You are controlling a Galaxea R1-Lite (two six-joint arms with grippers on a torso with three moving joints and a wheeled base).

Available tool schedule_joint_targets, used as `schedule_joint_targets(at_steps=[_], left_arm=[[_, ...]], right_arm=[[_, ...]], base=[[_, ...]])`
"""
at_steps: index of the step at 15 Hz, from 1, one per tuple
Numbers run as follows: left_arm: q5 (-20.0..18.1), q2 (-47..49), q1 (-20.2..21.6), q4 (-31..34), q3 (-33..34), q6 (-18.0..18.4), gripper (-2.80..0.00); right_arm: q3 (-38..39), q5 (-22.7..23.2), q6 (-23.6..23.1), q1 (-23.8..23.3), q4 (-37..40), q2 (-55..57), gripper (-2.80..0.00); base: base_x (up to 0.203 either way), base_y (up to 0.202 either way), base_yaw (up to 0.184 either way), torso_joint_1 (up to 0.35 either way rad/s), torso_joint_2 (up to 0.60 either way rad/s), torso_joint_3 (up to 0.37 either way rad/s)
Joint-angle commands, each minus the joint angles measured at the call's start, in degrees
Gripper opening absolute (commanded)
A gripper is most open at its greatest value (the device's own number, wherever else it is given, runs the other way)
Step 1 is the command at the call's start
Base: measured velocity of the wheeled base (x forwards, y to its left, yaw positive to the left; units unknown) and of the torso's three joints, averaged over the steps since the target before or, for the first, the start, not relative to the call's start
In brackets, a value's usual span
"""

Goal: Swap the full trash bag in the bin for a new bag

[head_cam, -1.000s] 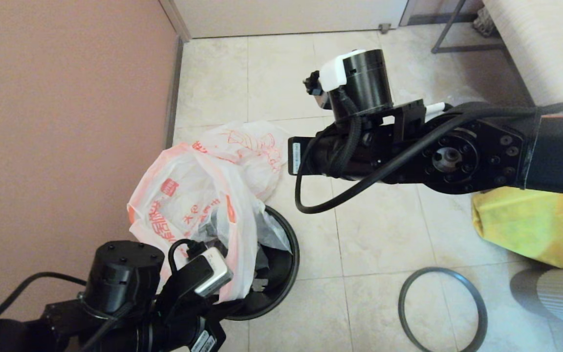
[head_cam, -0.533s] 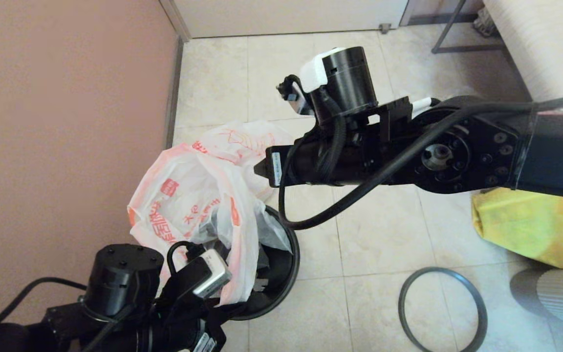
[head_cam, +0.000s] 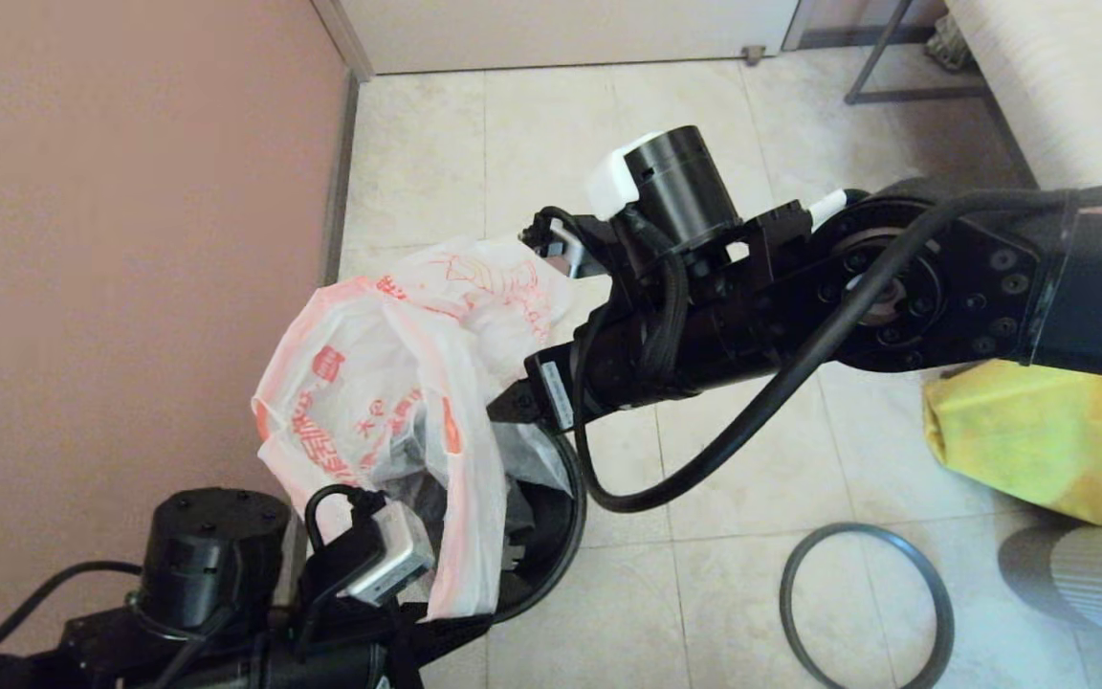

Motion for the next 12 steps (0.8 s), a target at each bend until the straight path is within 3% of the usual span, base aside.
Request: schedule_joint_targets(at_steps=[1,6,9,12], left_arm=[[-2.3,2.0,0.2,-5.3,2.2,0.8,-2.80],[-6.4,3.9,0.4,-6.1,4.8,0.8,-2.80],[-6.9,4.2,1.3,-7.4,5.7,0.9,-2.80],[-6.9,5.2,1.7,-7.4,5.7,0.9,-2.80]], right_arm=[[-0.1,0.0,-1.6,0.5,0.2,1.2,0.00],[-0.1,0.3,-8.2,1.2,0.0,1.5,0.00],[1.1,5.9,-13.4,0.1,0.1,0.1,0.00],[1.3,7.3,-14.0,-0.1,0.1,-0.9,0.00]], base=[[0.000,0.000,0.000,0.000,0.00,0.000],[0.000,0.000,0.000,0.000,0.00,0.000],[0.000,0.000,0.000,0.000,0.00,0.000],[0.000,0.000,0.000,0.000,0.00,0.000]])
